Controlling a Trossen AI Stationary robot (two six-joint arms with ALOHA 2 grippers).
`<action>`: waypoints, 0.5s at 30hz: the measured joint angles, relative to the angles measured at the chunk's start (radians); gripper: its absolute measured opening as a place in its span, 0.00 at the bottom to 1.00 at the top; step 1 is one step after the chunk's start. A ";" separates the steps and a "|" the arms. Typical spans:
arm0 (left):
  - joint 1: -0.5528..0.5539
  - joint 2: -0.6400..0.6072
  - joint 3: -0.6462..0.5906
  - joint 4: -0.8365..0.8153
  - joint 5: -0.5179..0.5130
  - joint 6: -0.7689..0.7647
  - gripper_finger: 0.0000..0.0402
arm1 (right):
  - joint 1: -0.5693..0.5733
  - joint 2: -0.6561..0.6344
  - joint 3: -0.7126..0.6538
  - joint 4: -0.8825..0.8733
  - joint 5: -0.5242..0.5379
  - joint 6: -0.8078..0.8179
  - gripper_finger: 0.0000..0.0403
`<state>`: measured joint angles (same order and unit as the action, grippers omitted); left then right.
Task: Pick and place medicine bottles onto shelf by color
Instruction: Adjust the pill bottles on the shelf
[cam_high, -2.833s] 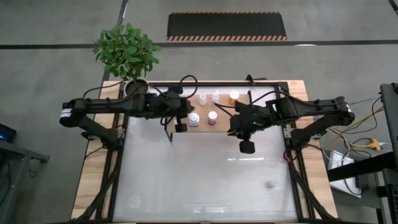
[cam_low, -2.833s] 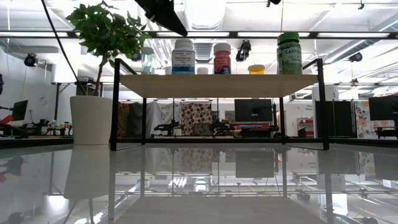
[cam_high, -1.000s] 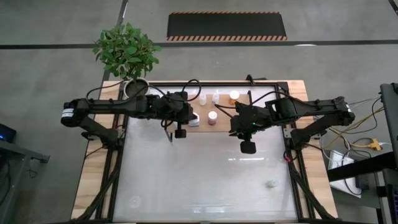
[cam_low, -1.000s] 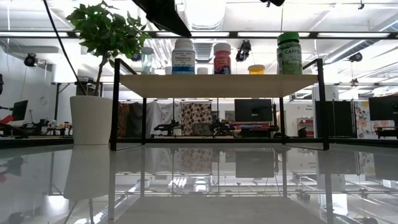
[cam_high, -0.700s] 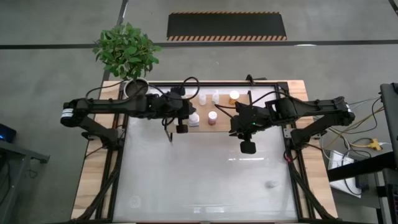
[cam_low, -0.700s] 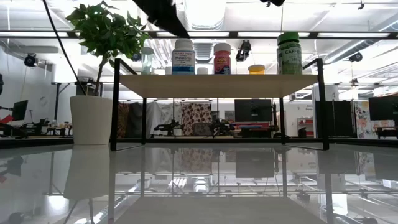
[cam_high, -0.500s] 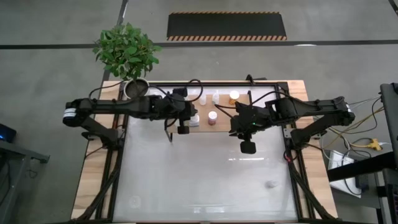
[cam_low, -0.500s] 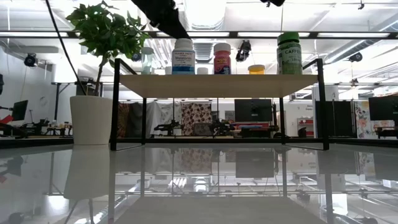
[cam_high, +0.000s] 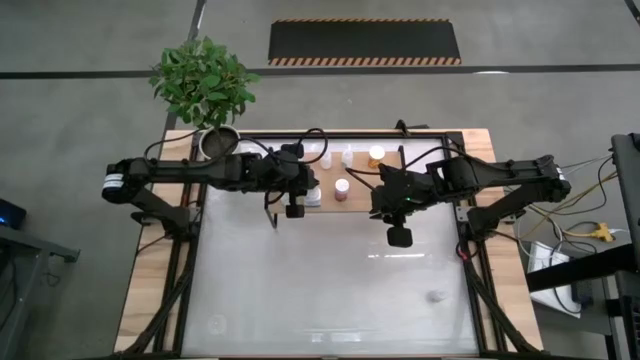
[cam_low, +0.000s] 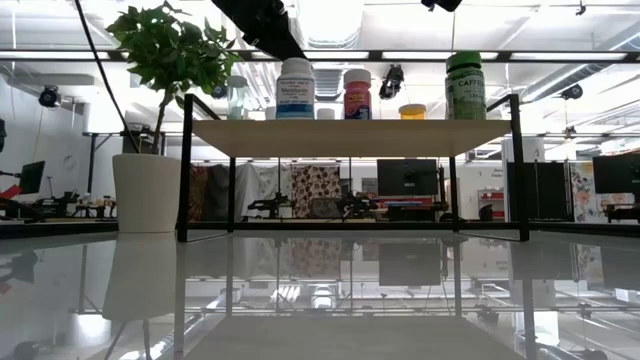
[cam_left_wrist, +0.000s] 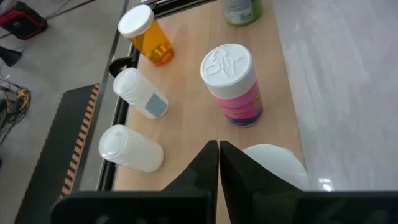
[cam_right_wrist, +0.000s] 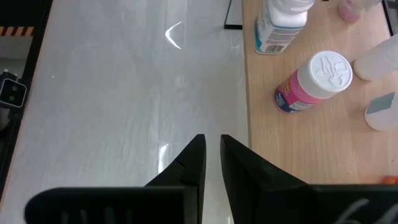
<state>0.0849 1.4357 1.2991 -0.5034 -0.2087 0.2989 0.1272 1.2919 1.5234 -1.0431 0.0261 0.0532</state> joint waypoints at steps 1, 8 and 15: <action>0.000 0.000 0.000 0.000 0.001 0.000 0.00 | 0.000 0.000 0.000 0.000 0.000 0.000 0.10; 0.000 -0.021 0.000 0.006 -0.010 0.004 0.00 | 0.000 0.000 0.000 0.000 0.000 0.000 0.10; -0.037 -0.059 0.017 0.010 -0.009 -0.003 0.00 | 0.000 0.000 0.000 0.000 0.000 -0.002 0.10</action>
<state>0.0478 1.3771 1.3163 -0.4936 -0.2176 0.2958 0.1272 1.2919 1.5234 -1.0428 0.0261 0.0515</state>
